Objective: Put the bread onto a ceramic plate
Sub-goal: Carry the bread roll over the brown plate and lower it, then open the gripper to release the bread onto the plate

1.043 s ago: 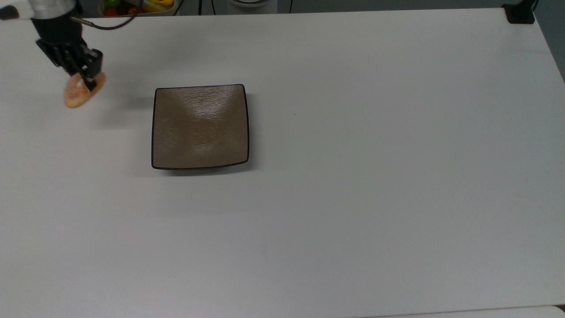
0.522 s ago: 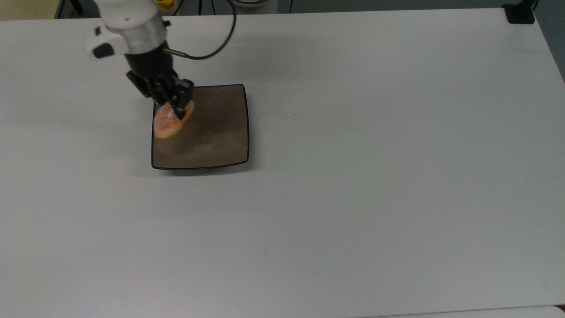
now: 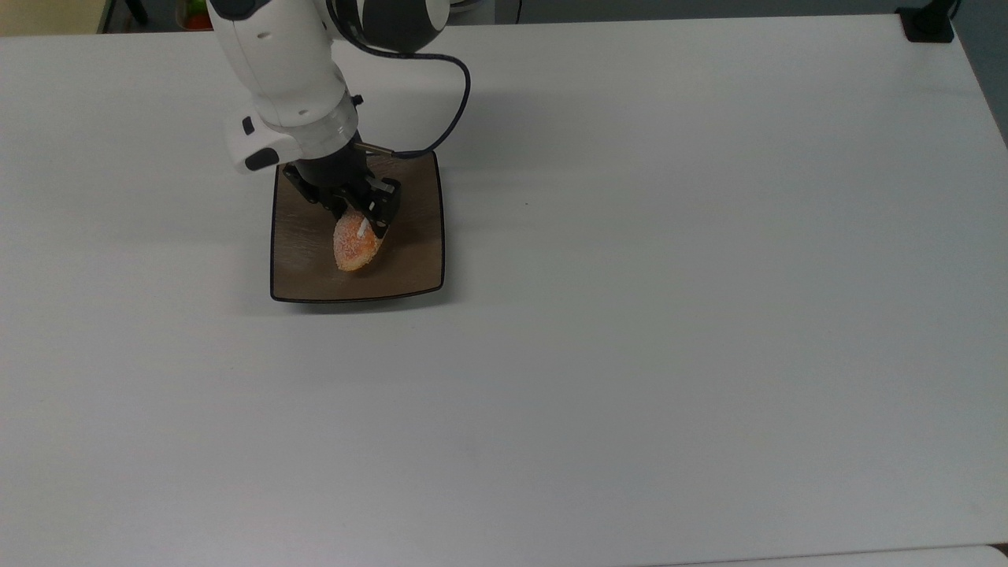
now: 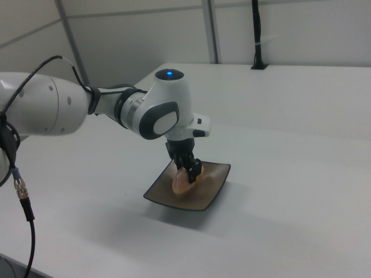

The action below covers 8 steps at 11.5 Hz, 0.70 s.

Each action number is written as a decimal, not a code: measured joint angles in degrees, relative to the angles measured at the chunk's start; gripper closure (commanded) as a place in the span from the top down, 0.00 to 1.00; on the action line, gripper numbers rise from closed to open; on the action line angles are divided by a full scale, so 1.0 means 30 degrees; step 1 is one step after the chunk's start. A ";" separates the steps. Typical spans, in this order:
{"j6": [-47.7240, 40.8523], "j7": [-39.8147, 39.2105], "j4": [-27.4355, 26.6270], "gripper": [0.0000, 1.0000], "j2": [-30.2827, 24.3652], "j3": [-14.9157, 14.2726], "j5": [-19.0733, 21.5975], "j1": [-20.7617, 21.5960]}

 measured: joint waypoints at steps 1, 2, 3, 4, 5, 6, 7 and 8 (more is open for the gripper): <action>0.0000 0.0000 -0.0005 1.00 0.0064 -0.0001 -0.0148 -0.0006; 0.0000 0.0000 -0.0004 1.00 0.0078 -0.0001 -0.0234 -0.0006; 0.0000 0.0000 0.0003 1.00 0.0078 -0.0001 -0.0247 -0.0006; 0.0000 0.0000 0.0055 1.00 0.0076 -0.0001 -0.0249 -0.0009; 0.0000 0.0000 0.0173 1.00 0.0043 -0.0001 -0.0264 -0.0009; 0.0000 0.0000 0.0359 1.00 -0.0103 -0.0001 -0.0301 -0.0012; -0.0421 0.0000 0.0708 1.00 -0.0464 -0.0001 -0.0422 -0.0035; -0.1840 -0.0002 0.1302 1.00 -0.0980 -0.0007 -0.0812 -0.0072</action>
